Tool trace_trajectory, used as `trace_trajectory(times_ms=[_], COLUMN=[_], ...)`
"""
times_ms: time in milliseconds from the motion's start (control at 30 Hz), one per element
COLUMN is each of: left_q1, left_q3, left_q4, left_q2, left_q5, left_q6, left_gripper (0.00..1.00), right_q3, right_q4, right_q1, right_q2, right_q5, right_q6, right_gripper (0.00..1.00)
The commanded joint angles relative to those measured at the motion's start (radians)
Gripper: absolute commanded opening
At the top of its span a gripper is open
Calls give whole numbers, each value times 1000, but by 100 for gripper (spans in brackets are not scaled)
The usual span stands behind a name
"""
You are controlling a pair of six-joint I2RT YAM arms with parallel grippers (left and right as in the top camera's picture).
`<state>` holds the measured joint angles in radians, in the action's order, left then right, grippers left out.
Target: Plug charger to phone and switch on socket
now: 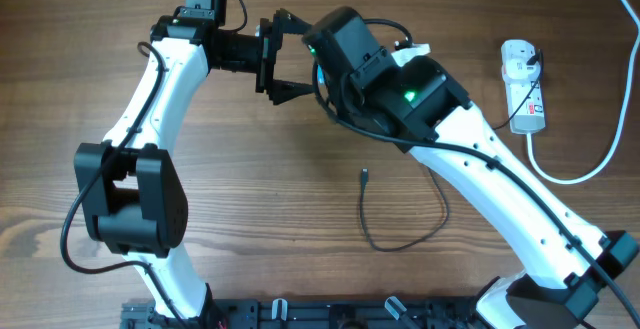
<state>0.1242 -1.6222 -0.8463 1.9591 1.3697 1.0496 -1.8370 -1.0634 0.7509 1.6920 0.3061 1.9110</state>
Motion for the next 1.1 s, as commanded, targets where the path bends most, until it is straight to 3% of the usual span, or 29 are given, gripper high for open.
trace_trajectory(times_ms=[0, 267, 467, 600, 867, 1067], left_q1=[-2, -2, -2, -2, -2, -2], left_q3=[-1, -1, -1, -1, -1, -1], left_q4=[2, 2, 2, 2, 2, 2], left_q2=[-36, -36, -36, -36, -36, -36], left_q5=[19, 84, 169, 167, 167, 167], left_q6=[-13, 60, 67, 67, 66, 66], left_gripper=[93, 71, 69, 53, 42, 25], right_q3=[-20, -20, -20, -20, -20, -20], right_q4=[15, 45, 55, 61, 61, 60], right_q1=[1, 2, 2, 2, 2, 2], right_q2=[-24, -22, 2, 6, 6, 6], right_q5=[0, -19, -49, -68, -106, -132], right_q6=[148, 161, 161, 161, 157, 150], right_gripper=[4, 4, 4, 4, 4, 5])
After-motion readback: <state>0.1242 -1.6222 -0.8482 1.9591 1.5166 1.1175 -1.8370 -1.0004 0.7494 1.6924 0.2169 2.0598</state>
